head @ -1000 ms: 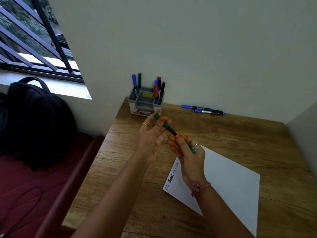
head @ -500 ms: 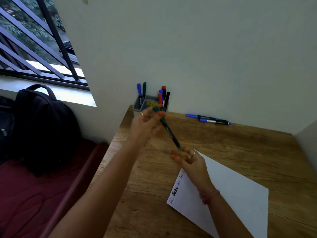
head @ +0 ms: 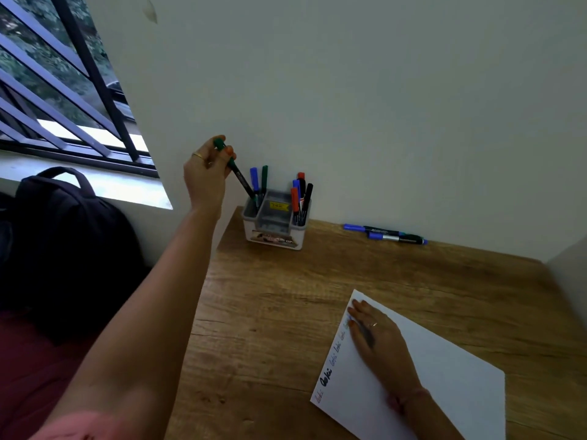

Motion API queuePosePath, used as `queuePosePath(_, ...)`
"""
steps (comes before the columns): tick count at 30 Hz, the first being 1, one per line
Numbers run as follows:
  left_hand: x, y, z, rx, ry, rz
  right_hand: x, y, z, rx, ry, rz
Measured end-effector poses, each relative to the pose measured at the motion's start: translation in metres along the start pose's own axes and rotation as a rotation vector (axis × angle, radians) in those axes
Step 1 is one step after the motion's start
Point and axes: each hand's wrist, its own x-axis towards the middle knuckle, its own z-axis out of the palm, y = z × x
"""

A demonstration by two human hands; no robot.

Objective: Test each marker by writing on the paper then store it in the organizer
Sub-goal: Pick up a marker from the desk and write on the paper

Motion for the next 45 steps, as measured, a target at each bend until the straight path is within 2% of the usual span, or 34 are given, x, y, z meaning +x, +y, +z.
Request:
queuePosePath(17, 0.018, -0.083, 0.013, 0.503, -0.116, -0.052, 0.0, 0.005, 0.003, 0.034, 0.062, -0.029)
queuePosePath(24, 0.004, -0.079, 0.007, 0.431, 0.065, -0.044, 0.001, 0.007, 0.003, 0.047, 0.035, -0.018)
queuePosePath(27, -0.035, -0.072, 0.014, 0.39, 0.045, 0.038, 0.002, 0.005, -0.001, 0.111, 0.031, -0.01)
queuePosePath(30, -0.088, -0.069, 0.025, 0.305, -0.063, 0.063, 0.006, 0.005, -0.01, 0.224, -0.01, 0.012)
queuePosePath(33, -0.134, -0.073, 0.038, 0.339, -0.236, 0.12, 0.014, 0.003, -0.023, 0.313, -0.035, 0.039)
queuePosePath(37, -0.178, -0.088, 0.055, 0.49, -0.553, 0.099, 0.04, 0.003, -0.044, 0.412, 0.089, 0.069)
queuePosePath(41, -0.197, -0.109, 0.059, 0.849, -0.939, 0.098, 0.081, 0.018, -0.056, 0.264, 0.188, 0.105)
queuePosePath(43, -0.202, -0.12, 0.057, 1.003, -1.047, 0.159, 0.103, 0.03, -0.058, 0.139, 0.201, 0.119)
queuePosePath(45, -0.204, -0.129, 0.055, 1.099, -1.087, 0.206, 0.123, 0.041, -0.059, 0.019, 0.206, 0.114)
